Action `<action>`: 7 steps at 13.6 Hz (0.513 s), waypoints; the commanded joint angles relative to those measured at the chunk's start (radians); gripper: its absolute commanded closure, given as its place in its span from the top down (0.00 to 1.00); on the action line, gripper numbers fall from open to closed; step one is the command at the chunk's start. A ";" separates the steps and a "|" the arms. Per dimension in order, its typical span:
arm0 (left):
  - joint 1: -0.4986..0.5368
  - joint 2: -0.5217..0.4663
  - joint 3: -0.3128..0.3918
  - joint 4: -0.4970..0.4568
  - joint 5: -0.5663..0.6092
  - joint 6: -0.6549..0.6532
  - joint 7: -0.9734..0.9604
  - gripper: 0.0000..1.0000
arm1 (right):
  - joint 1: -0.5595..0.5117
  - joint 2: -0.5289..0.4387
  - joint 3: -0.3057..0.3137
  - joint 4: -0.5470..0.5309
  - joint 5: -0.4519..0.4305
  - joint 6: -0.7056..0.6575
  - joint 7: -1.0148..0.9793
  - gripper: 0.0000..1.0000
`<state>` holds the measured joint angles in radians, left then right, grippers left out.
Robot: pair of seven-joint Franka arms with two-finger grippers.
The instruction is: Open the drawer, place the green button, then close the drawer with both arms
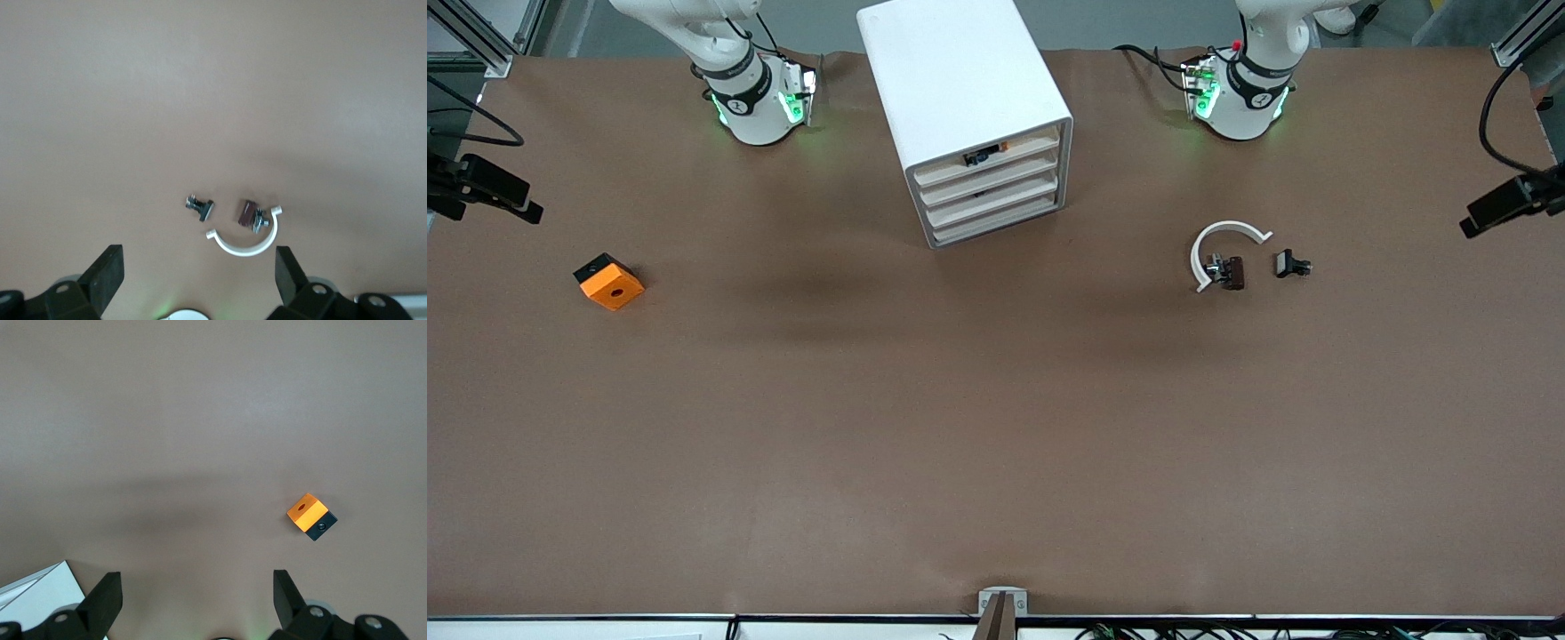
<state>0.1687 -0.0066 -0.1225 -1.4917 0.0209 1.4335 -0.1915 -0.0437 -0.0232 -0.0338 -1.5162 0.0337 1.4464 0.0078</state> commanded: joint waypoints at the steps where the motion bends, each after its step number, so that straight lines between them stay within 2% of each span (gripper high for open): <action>1: -0.087 -0.117 0.050 -0.145 -0.024 0.011 0.021 1.00 | -0.018 0.000 0.015 0.010 -0.027 -0.004 -0.016 1.00; 4: -0.162 -0.154 0.055 -0.193 -0.022 0.019 0.021 1.00 | -0.018 0.000 0.015 0.010 -0.028 -0.004 -0.016 1.00; 7: -0.181 -0.171 0.040 -0.237 -0.021 0.051 0.047 1.00 | -0.018 0.000 0.015 0.011 -0.028 -0.004 -0.016 1.00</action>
<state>-0.0084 -0.1399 -0.0832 -1.6717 0.0060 1.4472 -0.1773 -0.0437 -0.0232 -0.0334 -1.5161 0.0226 1.4464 0.0075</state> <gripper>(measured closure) 0.000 0.000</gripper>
